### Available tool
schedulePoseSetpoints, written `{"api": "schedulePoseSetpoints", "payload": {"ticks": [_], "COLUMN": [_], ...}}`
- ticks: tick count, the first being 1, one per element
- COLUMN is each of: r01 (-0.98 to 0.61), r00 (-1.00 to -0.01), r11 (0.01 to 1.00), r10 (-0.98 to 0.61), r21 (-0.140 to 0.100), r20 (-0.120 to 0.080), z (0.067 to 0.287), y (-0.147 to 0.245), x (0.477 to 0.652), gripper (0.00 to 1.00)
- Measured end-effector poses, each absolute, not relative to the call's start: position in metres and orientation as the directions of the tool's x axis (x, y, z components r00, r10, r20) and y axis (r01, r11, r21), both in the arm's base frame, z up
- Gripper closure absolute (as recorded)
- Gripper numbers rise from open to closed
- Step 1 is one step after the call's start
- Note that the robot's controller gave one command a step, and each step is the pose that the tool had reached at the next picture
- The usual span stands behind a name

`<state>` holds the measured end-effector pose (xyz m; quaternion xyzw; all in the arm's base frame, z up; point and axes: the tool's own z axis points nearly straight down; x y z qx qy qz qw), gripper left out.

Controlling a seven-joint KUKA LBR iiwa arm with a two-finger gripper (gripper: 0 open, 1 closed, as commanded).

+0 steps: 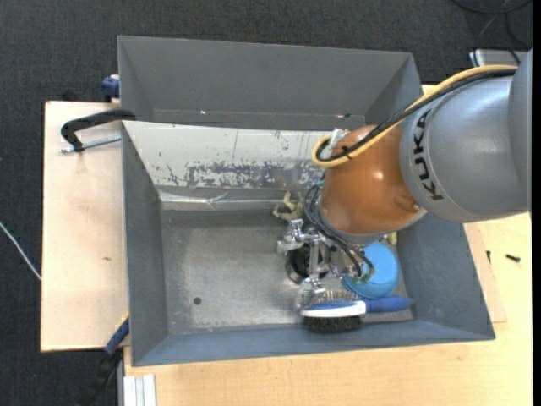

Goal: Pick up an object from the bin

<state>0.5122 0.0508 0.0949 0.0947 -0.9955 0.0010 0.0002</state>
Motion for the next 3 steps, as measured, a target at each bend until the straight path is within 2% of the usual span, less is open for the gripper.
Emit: {"api": "schedulePoseSetpoints", "payload": {"ticks": [1, 2, 3], "r01": [-0.018, -0.018, -0.121], "r00": [-1.0, -1.0, -0.993], "r11": [1.0, 1.0, 0.993], "r10": [-0.018, -0.018, -0.121], "r21": [0.023, 0.004, 0.001], "r20": [-0.011, -0.009, -0.013], "z": [0.095, 0.095, 0.221], "y": [0.012, 0.0, 0.037], "x": [0.524, 0.524, 0.509], "gripper": [0.0, 1.0, 1.0]}}
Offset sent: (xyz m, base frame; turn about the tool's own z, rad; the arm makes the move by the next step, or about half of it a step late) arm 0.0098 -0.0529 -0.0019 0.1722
